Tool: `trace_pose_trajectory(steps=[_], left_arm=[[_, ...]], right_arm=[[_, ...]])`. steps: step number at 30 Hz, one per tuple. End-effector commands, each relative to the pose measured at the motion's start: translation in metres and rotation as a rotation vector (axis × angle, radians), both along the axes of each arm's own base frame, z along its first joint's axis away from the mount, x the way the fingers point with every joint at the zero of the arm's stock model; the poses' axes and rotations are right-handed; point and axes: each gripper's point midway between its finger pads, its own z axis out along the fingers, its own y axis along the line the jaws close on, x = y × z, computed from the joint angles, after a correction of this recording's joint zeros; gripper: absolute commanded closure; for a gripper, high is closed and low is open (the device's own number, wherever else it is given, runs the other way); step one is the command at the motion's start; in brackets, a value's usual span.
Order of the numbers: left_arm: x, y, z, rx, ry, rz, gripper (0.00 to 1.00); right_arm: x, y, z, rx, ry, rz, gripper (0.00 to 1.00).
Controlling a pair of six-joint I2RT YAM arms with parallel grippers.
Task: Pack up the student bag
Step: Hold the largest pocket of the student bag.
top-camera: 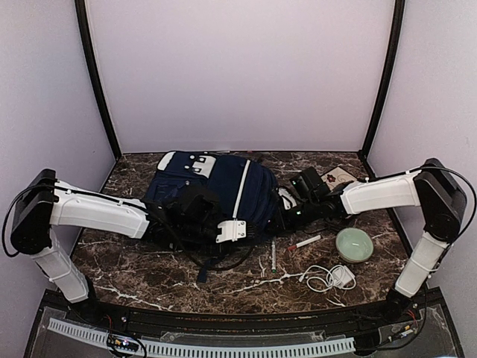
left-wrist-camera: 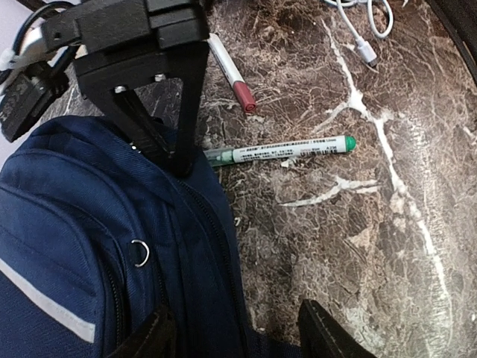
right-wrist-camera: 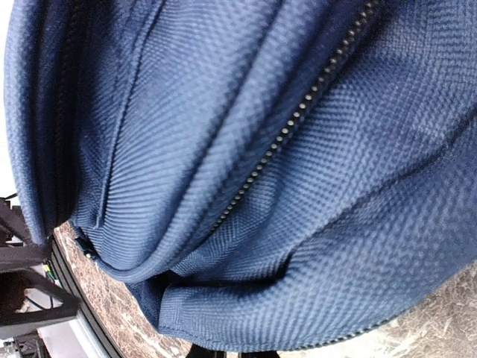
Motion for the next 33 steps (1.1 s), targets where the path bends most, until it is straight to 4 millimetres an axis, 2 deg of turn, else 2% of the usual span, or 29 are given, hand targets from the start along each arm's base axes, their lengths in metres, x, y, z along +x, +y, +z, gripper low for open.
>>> trace_pose_trajectory(steps=[1, 2, 4, 9, 14, 16, 21, 23, 26, 27, 29, 31, 33], left_arm=[[0.013, -0.008, 0.010, 0.046, -0.132, -0.041, 0.40], [0.023, -0.009, 0.013, 0.053, -0.171, -0.003, 0.41], [0.040, -0.003, 0.006, 0.128, -0.231, 0.055, 0.44], [0.046, 0.005, -0.018, 0.275, -0.260, 0.037, 0.47], [0.048, 0.024, -0.055, 0.425, -0.256, 0.035, 0.48], [0.047, 0.025, -0.052, 0.397, -0.262, 0.051, 0.49], [0.040, 0.022, -0.027, 0.244, -0.262, 0.079, 0.51], [0.039, 0.024, -0.026, 0.223, -0.264, 0.086, 0.55], [0.036, 0.027, -0.029, 0.225, -0.246, 0.086, 0.53], [0.032, 0.027, -0.026, 0.209, -0.224, 0.079, 0.51], [0.017, 0.026, -0.016, 0.140, -0.156, 0.051, 0.46], [-0.002, 0.024, 0.006, 0.016, -0.093, 0.024, 0.43], [-0.012, 0.026, 0.019, -0.078, -0.072, 0.027, 0.42]], right_arm=[[0.009, 0.019, 0.040, 0.103, -0.080, 0.016, 1.00], [0.010, 0.019, 0.041, 0.104, -0.080, 0.016, 1.00], [0.010, 0.020, 0.045, 0.100, -0.079, 0.017, 1.00], [0.010, 0.021, 0.064, 0.109, -0.087, -0.003, 1.00], [0.001, 0.046, 0.098, 0.158, -0.136, 0.043, 1.00], [0.001, 0.049, 0.105, 0.177, -0.139, 0.042, 1.00], [0.002, 0.051, 0.109, 0.197, -0.137, 0.039, 1.00], [0.001, 0.055, 0.114, 0.222, -0.129, 0.048, 1.00], [0.002, 0.055, 0.120, 0.233, -0.130, 0.034, 1.00], [0.002, 0.053, 0.120, 0.229, -0.129, 0.027, 1.00], [0.006, 0.056, 0.134, 0.245, -0.148, 0.024, 1.00], [0.006, 0.058, 0.138, 0.252, -0.144, 0.023, 1.00], [0.002, 0.057, 0.159, 0.296, -0.163, 0.021, 1.00]])
